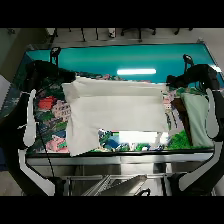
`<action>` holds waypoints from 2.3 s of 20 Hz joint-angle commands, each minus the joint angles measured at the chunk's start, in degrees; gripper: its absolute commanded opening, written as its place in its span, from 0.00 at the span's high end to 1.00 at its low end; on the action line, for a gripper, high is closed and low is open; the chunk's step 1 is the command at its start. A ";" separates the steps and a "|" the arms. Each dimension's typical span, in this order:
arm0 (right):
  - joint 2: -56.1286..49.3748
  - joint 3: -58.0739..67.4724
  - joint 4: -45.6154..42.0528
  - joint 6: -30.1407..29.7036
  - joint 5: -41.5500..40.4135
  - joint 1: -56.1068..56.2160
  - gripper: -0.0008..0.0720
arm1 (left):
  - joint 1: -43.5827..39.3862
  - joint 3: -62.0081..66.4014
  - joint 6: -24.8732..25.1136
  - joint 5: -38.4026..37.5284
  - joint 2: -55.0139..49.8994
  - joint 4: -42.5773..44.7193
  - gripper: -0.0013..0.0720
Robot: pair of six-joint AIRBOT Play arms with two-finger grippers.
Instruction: Fold the shirts.
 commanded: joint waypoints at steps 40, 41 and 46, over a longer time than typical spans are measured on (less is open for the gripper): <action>10.64 -20.85 12.63 -5.68 -20.72 -11.17 0.50 | 18.36 -74.07 -2.82 8.98 32.98 -13.29 0.03; 10.64 -20.85 12.61 -5.77 -20.94 -11.19 0.50 | 17.94 -74.03 -2.51 7.98 32.35 -14.10 0.16; 10.64 -22.82 12.61 -7.98 -21.46 -11.23 0.50 | 15.23 -68.89 -2.23 3.10 31.61 -14.80 0.74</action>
